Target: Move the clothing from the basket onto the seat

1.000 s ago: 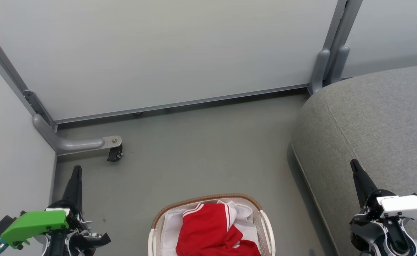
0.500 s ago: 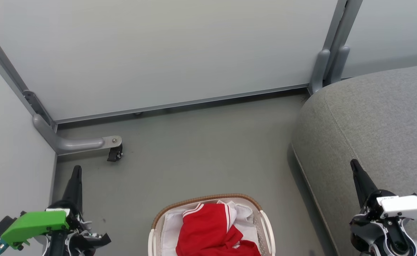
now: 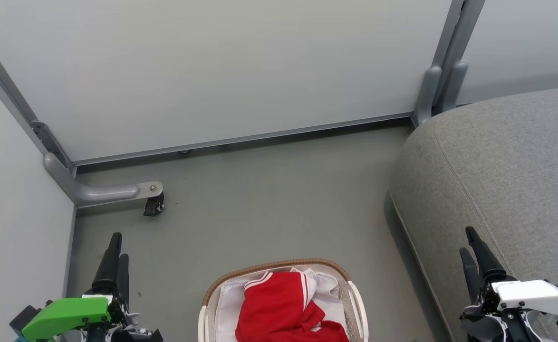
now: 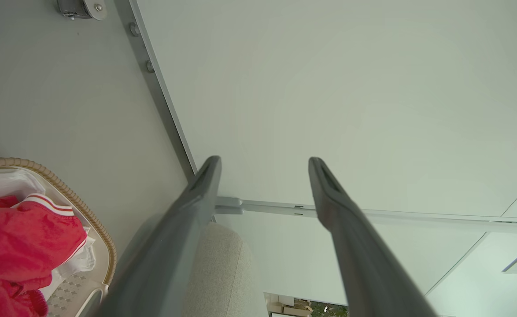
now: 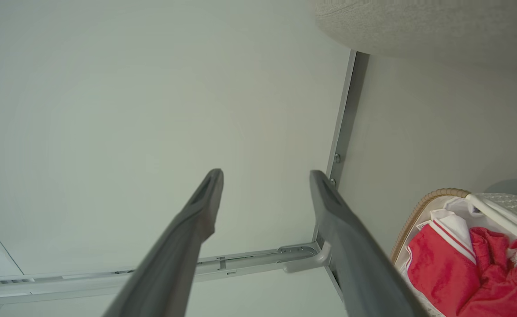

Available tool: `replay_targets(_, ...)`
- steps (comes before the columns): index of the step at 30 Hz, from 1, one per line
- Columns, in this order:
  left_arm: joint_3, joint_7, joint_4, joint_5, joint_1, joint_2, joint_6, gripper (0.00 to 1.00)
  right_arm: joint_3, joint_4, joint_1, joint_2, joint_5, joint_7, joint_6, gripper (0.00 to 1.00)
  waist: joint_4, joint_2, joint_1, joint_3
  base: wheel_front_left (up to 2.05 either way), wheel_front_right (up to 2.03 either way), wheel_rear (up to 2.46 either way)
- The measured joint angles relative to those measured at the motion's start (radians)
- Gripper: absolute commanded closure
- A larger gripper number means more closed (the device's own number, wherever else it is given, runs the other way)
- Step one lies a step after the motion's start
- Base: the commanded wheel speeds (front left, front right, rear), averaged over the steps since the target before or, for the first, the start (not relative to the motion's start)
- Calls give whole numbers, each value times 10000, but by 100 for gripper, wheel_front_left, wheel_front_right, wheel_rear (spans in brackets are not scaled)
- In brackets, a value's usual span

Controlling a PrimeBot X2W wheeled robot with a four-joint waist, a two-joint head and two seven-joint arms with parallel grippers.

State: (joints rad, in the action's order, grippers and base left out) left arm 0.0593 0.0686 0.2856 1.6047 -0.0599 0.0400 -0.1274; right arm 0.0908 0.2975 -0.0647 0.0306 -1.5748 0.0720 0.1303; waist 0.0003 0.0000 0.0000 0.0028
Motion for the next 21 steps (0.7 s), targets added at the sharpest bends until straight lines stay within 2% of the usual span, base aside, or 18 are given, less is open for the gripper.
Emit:
replay_targets(10,-301,-456,-169,-773,45,2,0,0,155,-13,2,13,1513,-470,0,0,8,0,0,-3,0,0,0)
replay_targets(21,-353,-890,-614,-2826,45,8,0,0,245,-604,2,29,4115,-905,0,0,30,0,0,3,0,0,0)
